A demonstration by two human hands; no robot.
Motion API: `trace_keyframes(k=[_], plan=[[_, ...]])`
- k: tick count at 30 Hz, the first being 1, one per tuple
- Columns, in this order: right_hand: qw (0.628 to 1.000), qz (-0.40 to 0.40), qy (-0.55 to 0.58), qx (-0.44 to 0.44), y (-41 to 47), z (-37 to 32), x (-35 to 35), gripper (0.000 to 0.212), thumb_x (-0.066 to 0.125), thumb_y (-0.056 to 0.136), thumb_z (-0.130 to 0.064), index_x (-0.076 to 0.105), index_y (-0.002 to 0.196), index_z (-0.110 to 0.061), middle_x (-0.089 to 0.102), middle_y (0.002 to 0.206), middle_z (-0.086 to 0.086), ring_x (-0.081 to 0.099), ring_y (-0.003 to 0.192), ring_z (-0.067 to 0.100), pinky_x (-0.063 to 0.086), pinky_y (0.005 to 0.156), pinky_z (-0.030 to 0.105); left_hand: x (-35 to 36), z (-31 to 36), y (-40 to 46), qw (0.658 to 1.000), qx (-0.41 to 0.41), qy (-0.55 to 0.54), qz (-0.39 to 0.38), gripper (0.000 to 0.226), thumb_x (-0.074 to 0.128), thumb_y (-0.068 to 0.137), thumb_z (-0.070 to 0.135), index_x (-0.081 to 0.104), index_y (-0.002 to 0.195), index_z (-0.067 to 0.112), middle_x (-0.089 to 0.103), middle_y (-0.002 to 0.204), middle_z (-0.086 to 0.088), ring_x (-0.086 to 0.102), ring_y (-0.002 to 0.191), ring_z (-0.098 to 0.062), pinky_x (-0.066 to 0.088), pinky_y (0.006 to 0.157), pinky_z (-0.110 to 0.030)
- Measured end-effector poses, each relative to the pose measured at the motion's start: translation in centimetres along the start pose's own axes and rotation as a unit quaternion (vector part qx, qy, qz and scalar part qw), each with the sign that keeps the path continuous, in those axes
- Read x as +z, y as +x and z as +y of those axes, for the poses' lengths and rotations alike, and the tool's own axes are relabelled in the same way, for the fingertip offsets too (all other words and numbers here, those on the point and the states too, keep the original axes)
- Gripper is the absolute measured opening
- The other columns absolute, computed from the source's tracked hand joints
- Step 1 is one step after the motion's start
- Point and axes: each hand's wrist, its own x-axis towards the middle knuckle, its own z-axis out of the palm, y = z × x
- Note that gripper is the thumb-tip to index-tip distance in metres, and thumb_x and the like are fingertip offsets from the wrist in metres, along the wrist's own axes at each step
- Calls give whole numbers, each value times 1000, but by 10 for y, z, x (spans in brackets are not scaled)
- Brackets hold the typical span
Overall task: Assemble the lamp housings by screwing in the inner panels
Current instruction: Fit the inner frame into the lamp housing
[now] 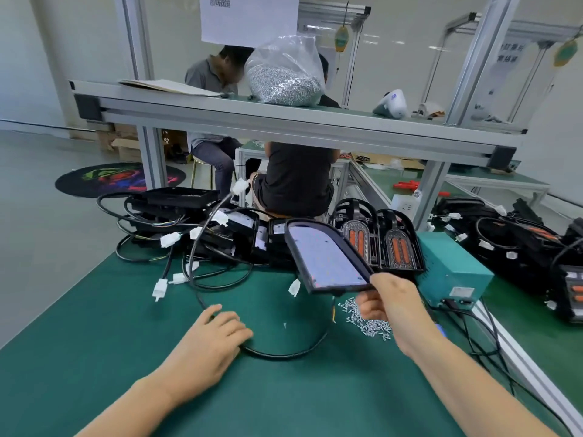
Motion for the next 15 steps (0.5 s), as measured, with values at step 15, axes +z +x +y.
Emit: trace_keyframes(k=[15], plan=[[951, -252, -174, -51, -15, 23, -14, 23, 43, 103, -8, 55, 84, -2, 62, 63, 7, 55, 46, 14, 49, 49, 25, 19, -19, 7, 968, -213, -125, -51, 19, 60, 89, 20, 69, 105, 20, 61, 108, 8, 52, 108, -17, 43, 89, -31]])
